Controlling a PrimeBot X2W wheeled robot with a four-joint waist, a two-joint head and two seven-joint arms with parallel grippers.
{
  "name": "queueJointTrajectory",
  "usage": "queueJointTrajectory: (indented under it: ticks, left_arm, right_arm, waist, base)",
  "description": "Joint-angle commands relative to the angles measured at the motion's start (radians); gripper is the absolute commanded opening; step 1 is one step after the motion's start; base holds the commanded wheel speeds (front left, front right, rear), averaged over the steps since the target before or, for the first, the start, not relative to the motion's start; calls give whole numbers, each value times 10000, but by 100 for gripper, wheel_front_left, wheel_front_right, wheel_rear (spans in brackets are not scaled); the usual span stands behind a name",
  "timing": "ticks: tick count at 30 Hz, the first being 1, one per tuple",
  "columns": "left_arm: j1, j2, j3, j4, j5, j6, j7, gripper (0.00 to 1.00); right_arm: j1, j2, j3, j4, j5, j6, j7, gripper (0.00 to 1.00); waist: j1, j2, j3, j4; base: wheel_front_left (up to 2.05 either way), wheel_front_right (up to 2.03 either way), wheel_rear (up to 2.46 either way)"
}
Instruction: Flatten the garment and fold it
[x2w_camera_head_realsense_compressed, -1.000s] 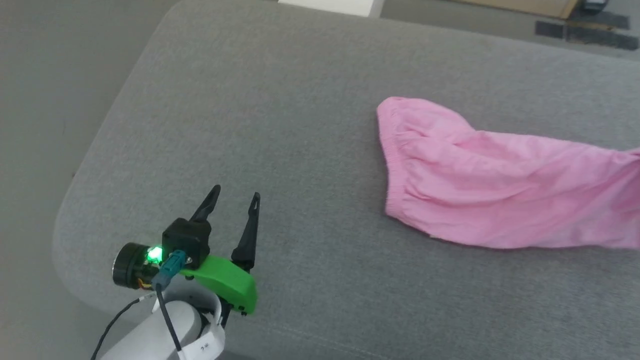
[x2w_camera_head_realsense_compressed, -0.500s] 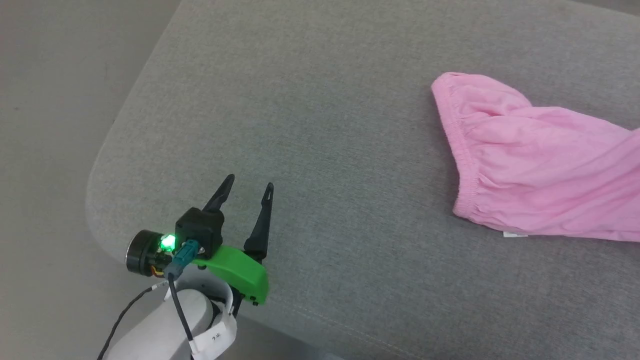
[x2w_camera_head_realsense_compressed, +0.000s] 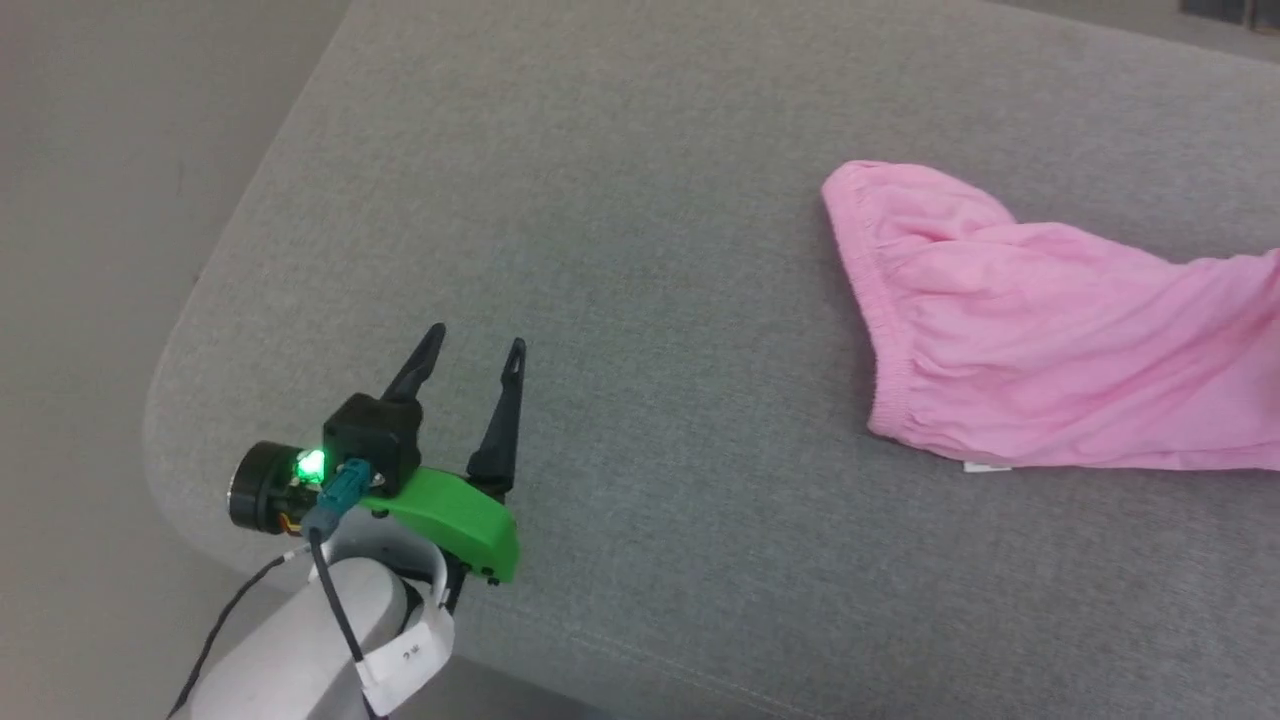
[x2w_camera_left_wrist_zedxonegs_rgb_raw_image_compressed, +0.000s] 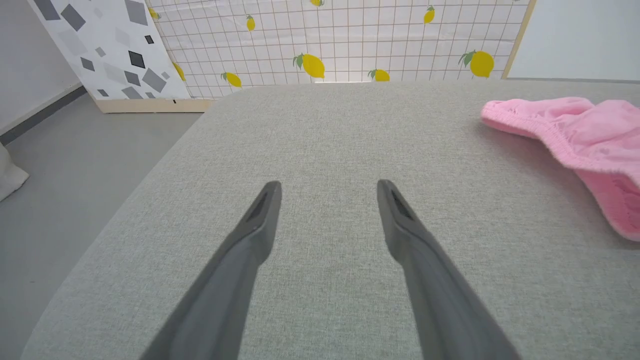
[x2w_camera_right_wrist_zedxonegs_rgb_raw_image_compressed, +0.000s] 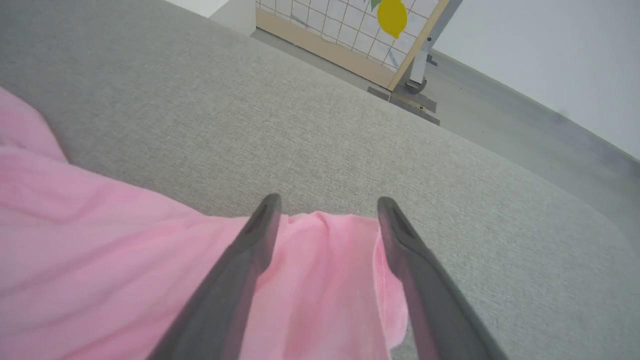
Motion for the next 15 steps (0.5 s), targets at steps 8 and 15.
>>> queueJointTrajectory:
  ticks: [8, 15]
  left_arm:
    - [62, 386, 288, -314, -219, 160, 141, 100]
    - [220, 498, 462, -658, -448, 305, 235, 100]
  right_arm:
    - [313, -5, 664, -454, 764, -13, -1357, 100]
    - [1471, 240, 761, -2166, 1444, -13, -3212, 100]
  waist:
    - [-2, 0, -1218, -1407]
    - [-2, 0, -1515, -2064]
  base:
    - [0, 0, 0]
    - [0, 0, 0]
